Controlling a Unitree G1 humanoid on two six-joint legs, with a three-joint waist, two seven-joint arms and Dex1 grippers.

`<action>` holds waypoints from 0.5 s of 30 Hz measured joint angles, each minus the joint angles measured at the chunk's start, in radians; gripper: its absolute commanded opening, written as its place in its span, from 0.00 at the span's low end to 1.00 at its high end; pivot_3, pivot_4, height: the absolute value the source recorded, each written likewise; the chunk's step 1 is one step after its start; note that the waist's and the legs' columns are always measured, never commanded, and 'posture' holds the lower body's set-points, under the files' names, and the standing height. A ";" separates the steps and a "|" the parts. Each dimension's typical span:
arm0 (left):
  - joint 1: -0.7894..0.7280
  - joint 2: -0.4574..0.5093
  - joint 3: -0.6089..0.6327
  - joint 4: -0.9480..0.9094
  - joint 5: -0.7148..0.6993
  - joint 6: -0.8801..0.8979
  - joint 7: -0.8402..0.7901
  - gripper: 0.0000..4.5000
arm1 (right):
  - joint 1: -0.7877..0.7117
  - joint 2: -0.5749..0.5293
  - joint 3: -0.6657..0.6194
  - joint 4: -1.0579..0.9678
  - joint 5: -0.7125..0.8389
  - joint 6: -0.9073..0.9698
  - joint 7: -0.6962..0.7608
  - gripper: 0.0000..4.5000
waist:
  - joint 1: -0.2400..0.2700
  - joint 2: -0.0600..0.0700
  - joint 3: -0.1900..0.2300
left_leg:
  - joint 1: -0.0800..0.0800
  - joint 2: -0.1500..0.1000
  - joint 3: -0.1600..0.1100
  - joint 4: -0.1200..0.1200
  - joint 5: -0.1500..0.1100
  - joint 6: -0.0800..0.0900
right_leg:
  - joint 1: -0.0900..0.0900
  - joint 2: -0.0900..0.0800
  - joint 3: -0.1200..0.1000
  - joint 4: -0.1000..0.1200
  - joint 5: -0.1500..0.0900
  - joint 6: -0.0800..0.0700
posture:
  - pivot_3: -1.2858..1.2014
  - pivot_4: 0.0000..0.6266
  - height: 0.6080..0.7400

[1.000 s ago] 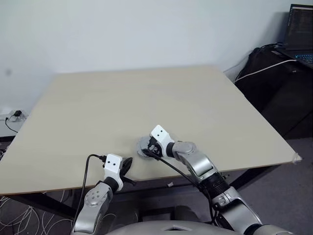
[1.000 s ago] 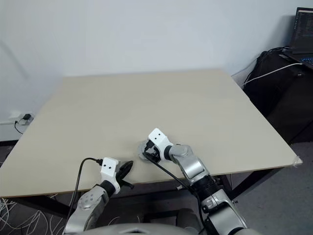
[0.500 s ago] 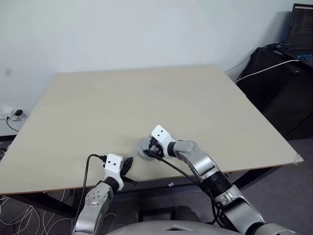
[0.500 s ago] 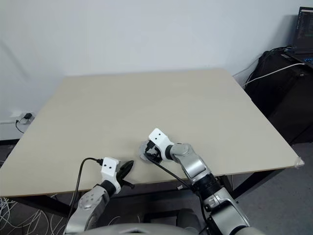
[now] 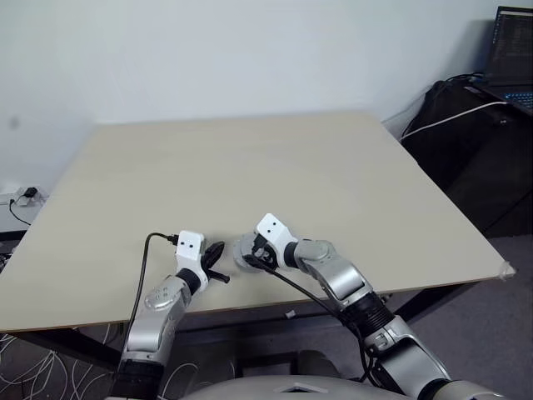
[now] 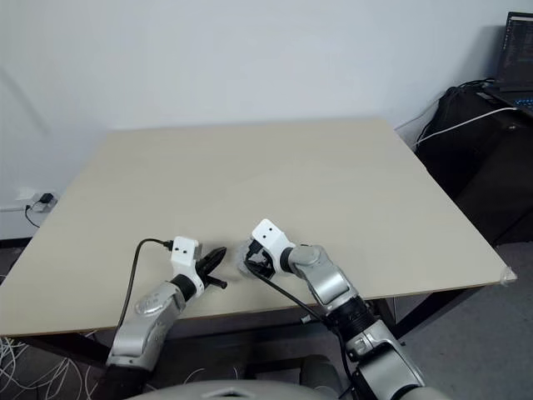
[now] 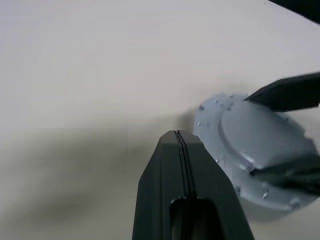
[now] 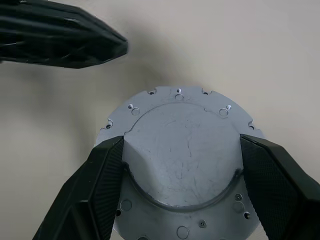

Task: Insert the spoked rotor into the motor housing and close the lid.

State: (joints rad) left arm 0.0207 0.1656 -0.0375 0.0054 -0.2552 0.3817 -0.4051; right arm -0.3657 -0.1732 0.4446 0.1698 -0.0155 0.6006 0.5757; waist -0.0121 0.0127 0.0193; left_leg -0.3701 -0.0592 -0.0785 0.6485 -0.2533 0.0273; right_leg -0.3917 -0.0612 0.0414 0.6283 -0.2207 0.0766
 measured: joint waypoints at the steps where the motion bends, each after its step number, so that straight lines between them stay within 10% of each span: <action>1: -0.022 0.001 0.007 0.008 -0.012 0.041 -0.002 0.00 | 0.000 0.001 0.000 0.000 0.000 0.000 -0.002 0.71 | 0.000 0.000 0.000 | 0.000 0.000 0.000 0.000 0.000 0.000 | 0.000 0.000 0.000 0.000 0.000 0.000 | 0.52 0.00 1.00; 15: -0.230 0.006 0.027 0.082 -0.111 0.427 -0.031 0.00 | 0.016 0.009 -0.003 -0.015 0.000 0.001 -0.018 0.71 | -0.002 -0.002 0.000 | 0.001 0.000 -0.001 -0.001 0.001 0.000 | 0.001 0.000 0.000 0.000 0.002 0.003 | 0.52 0.00 1.00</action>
State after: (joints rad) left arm -0.2094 0.1720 -0.0103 0.0871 -0.3664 0.8090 -0.4364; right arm -0.3499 -0.1641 0.4411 0.1545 -0.0154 0.6015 0.5573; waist -0.0145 0.0108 0.0192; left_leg -0.3687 -0.0594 -0.0790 0.6475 -0.2527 0.0275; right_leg -0.3908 -0.0608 0.0417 0.6284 -0.2187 0.0799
